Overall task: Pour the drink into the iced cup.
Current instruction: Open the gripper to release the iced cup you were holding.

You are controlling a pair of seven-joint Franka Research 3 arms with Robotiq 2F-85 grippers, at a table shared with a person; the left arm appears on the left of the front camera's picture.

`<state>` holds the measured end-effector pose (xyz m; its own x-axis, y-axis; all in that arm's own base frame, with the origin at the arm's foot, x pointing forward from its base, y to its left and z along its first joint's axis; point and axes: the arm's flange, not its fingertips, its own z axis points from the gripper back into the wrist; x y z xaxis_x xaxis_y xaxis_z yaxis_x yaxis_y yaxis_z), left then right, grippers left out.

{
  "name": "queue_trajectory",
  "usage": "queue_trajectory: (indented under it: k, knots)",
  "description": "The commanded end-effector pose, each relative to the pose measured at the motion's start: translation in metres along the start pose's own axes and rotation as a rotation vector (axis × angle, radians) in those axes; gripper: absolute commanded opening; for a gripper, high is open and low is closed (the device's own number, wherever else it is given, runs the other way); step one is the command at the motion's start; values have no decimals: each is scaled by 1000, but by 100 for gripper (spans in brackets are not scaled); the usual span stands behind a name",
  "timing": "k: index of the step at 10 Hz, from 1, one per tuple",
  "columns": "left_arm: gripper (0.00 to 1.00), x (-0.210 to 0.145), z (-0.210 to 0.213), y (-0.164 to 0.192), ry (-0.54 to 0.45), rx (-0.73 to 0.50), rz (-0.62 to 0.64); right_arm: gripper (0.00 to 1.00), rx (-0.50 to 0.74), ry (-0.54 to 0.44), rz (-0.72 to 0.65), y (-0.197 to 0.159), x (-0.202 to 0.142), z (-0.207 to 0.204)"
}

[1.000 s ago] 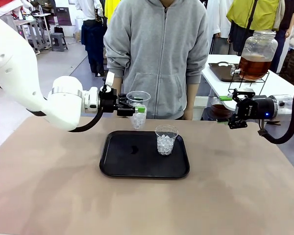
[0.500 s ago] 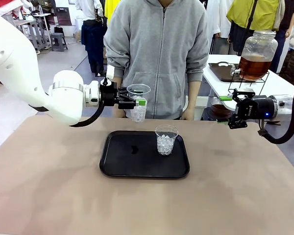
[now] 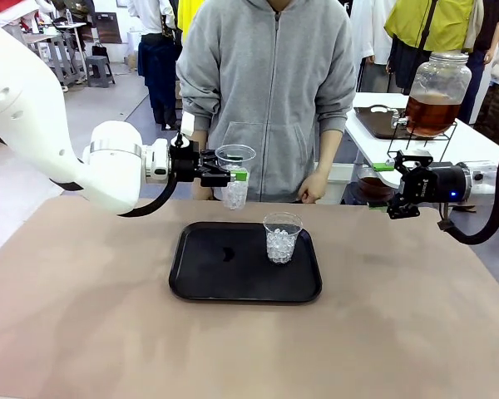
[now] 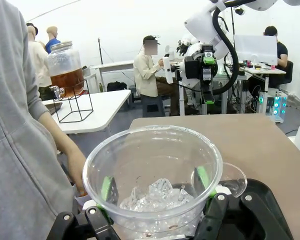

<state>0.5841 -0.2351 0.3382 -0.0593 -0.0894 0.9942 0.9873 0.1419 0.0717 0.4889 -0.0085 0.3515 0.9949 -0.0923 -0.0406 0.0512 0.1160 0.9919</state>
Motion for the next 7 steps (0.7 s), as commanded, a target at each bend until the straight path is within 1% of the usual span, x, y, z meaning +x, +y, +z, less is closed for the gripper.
queue_trajectory:
  k: [1,7]
  knots:
    - [80,5,0,0,-4,1,-6,100,-5,-5,4,1,1,0]
    - [80,5,0,0,-4,1,-6,100,-5,-5,4,1,1,0]
